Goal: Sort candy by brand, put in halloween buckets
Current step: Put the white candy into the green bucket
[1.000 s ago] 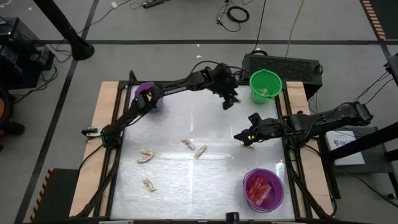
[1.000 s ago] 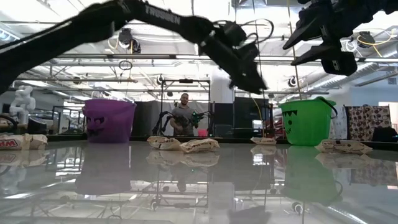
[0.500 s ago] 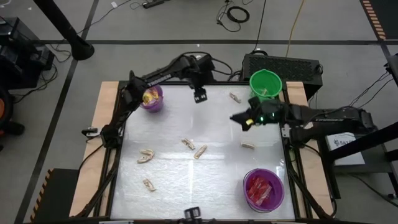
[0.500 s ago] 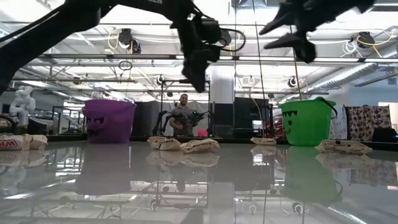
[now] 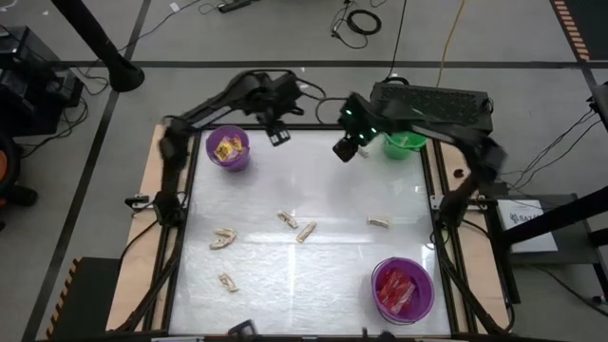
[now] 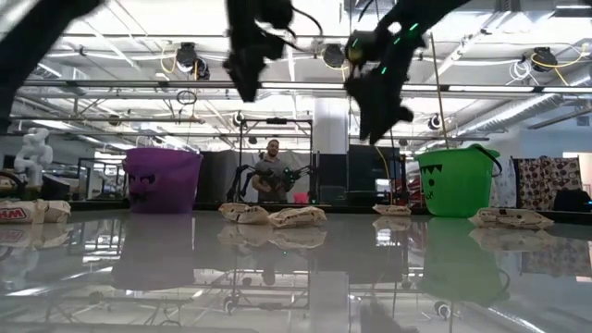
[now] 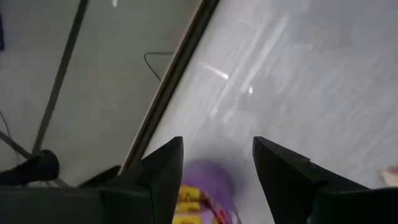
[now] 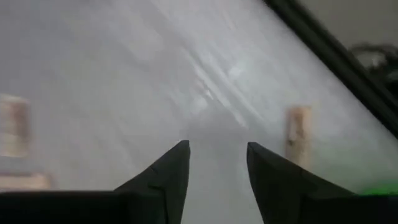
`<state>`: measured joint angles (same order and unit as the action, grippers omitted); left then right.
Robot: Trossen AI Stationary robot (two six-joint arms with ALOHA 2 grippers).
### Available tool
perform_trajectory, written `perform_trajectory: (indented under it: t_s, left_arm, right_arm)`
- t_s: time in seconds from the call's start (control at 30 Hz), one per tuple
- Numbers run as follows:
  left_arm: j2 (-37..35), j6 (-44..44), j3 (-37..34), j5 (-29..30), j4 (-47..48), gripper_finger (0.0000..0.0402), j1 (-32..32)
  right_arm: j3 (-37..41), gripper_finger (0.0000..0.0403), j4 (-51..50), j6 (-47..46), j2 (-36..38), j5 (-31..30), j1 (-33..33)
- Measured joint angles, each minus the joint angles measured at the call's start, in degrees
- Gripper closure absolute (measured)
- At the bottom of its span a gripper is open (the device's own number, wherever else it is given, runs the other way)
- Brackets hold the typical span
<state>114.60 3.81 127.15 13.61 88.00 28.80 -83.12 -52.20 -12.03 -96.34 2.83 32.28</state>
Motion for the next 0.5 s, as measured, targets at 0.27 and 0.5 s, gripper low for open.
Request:
perform_trajectory:
  t_s: [0.27, 0.5]
  left_arm:
    - [-22.54, -8.77, -30.63, 1.06, -17.22, 0.0201, -0.86]
    - [-31.80, -16.93, -46.99, -0.05, -25.32, 0.0201, -1.97]
  right_arm:
    - [-12.94, 0.0250, -11.22, 7.86, -17.77, -6.03, 3.82]
    - [-16.85, 0.0250, -17.68, 10.10, -22.90, -11.36, 5.19]
